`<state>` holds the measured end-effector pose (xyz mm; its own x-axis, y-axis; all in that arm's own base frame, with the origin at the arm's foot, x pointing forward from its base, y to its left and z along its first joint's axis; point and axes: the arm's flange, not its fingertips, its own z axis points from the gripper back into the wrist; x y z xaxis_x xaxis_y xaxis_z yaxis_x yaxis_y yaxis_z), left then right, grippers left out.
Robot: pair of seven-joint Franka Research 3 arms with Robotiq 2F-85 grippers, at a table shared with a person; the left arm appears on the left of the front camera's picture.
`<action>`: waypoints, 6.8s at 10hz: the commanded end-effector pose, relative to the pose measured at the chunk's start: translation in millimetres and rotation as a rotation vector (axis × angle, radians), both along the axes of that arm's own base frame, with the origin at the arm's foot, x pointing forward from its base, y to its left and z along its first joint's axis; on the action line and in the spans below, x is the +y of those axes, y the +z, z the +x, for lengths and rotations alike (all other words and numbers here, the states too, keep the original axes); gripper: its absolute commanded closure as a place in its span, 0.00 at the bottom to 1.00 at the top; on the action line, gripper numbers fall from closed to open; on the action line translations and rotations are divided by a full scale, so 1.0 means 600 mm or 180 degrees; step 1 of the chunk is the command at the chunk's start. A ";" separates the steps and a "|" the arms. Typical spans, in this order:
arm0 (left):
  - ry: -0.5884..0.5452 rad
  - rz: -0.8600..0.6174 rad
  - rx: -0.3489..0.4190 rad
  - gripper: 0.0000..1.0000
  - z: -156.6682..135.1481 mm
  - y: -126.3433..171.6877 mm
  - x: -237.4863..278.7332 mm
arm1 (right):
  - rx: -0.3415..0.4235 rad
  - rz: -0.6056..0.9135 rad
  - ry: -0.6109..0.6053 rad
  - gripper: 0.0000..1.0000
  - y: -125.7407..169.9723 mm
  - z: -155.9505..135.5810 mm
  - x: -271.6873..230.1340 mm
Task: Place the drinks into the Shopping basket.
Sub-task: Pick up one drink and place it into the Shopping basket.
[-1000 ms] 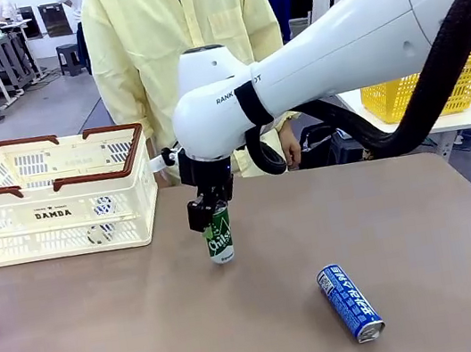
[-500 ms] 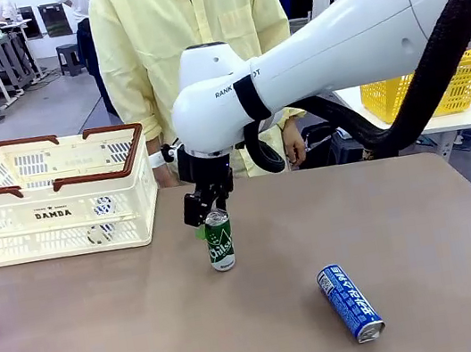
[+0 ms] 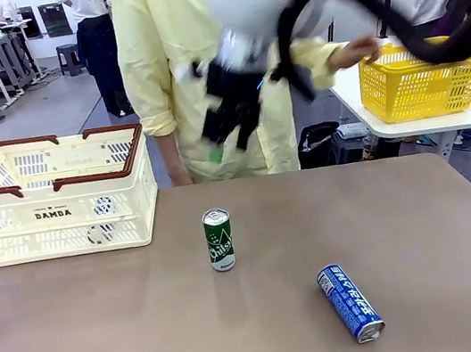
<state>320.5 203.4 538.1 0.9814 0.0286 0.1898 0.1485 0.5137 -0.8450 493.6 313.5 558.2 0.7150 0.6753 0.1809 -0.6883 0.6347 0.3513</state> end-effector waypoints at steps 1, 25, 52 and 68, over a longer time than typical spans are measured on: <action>0.0016 0.0032 0.0031 0.00 -0.003 0.001 -0.001 | 0.0246 0.0640 -0.0531 0.00 0.054 0.018 -0.248; 0.0933 0.1957 0.0871 0.00 0.073 0.125 -0.564 | 0.1239 0.2442 -0.1826 0.00 -0.116 -0.245 -0.971; 0.0790 0.2126 0.1000 0.00 0.195 -0.032 -0.723 | 0.1239 0.2442 -0.1826 0.00 -0.116 -0.245 -0.971; 0.0015 0.2969 0.0568 0.00 0.246 -0.271 -0.913 | 0.1239 0.2442 -0.1826 0.00 -0.116 -0.245 -0.971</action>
<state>464.3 -345.6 371.2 0.9989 -0.0456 -0.0134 0.0434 0.9900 -0.1343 349.1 -269.7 486.2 0.9926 0.0054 0.1216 -0.1165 0.3309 0.9364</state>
